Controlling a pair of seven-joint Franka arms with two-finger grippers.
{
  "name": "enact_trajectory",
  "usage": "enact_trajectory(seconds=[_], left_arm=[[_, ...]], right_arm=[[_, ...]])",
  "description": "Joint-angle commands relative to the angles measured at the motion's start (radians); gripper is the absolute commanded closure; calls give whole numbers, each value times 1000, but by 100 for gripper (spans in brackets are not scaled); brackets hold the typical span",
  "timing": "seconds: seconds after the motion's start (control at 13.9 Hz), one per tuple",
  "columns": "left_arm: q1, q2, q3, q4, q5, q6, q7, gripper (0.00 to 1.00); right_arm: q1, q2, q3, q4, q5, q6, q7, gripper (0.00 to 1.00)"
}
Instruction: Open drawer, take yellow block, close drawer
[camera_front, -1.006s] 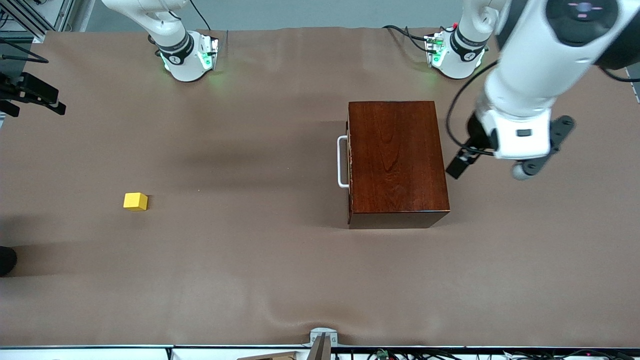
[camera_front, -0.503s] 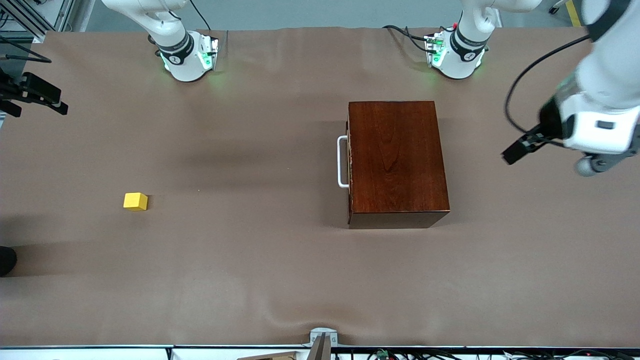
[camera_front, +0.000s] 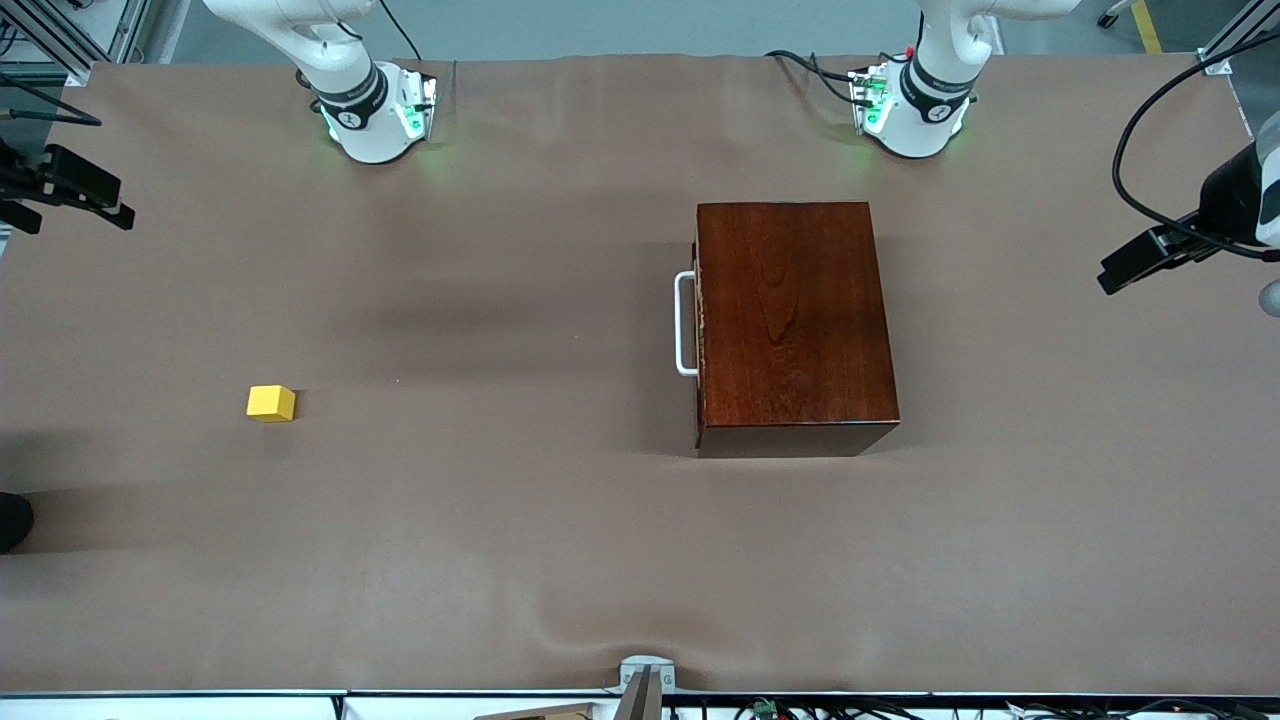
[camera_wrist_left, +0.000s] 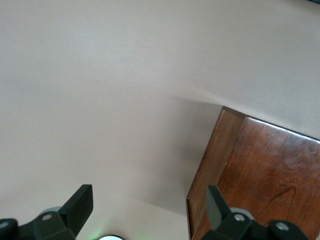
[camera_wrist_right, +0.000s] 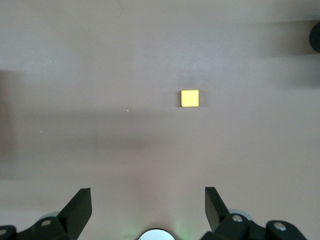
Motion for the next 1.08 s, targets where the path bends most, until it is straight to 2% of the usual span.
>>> enact_trajectory(seconds=[0.0, 0.22, 0.36, 0.65, 0.79, 1.01], left_arm=[[16, -25, -10, -29, -2, -11, 114, 0], [55, -45, -29, -44, 3, -11, 202, 0], [162, -82, -142, -89, 0, -8, 289, 0], [306, -148, -317, -165, 0, 3, 300, 0], [332, -200, -349, -233, -3, 32, 300, 0], [334, -245, -351, -283, -10, 38, 331, 0]], right_arm=[[0, -14, 1, -7, -5, -2, 1, 0], [-2, -14, 0, -7, -5, -2, 1, 0], [-2, -14, 0, -7, -4, -2, 1, 0], [0, -14, 1, -7, -4, -2, 1, 0], [0, -14, 0, -7, -4, -1, 0, 0], [-2, -14, -2, -8, -7, 1, 0, 0]])
